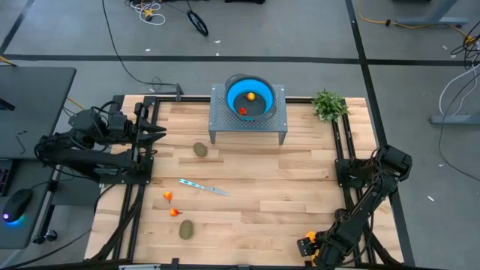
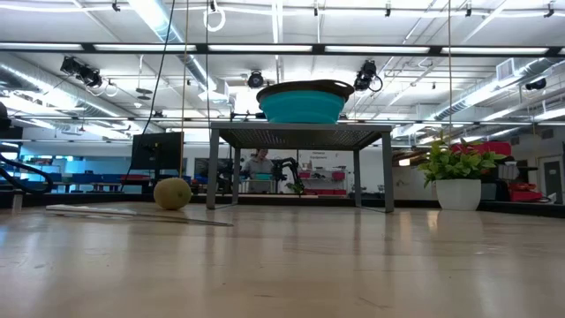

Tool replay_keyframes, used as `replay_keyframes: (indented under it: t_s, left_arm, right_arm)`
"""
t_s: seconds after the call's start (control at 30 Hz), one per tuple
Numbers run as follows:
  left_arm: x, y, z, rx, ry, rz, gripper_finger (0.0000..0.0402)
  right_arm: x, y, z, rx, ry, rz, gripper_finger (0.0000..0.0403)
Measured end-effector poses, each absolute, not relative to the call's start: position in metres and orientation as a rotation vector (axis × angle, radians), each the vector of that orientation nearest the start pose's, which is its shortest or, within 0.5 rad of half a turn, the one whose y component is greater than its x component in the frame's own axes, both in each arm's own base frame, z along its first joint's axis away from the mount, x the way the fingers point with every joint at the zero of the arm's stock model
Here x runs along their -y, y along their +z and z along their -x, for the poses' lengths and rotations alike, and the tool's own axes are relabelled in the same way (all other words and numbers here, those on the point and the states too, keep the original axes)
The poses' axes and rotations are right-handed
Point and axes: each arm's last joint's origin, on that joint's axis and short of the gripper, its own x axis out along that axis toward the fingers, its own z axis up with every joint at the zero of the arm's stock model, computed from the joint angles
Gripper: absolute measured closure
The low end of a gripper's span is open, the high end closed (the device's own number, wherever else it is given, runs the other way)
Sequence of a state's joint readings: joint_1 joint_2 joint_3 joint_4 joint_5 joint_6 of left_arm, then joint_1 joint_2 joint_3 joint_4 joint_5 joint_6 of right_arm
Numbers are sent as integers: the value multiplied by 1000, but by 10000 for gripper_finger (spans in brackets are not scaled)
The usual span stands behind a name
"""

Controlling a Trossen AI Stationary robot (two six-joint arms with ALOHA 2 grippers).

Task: Pick & Place Fruit
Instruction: Put the mango into the blue bin

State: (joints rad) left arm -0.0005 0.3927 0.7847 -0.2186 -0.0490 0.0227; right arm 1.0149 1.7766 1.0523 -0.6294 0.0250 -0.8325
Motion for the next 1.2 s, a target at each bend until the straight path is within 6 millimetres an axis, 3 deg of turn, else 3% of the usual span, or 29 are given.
replay_keyframes:
  t_s: [0.8, 1.03, 1.2]
  left_arm:
    - [-1, 370, -75, 173, 51, -18, 334]
    - [-1, 370, -75, 172, 50, -18, 334]
    - [-1, 370, -75, 173, 50, -18, 334]
  right_arm:
    - [-263, 178, -164, -762, 1339, 1330, 133]
    - [-268, 180, -166, -777, 1362, 1152, 133]
    - [-272, 182, -169, -735, 1346, 1115, 133]
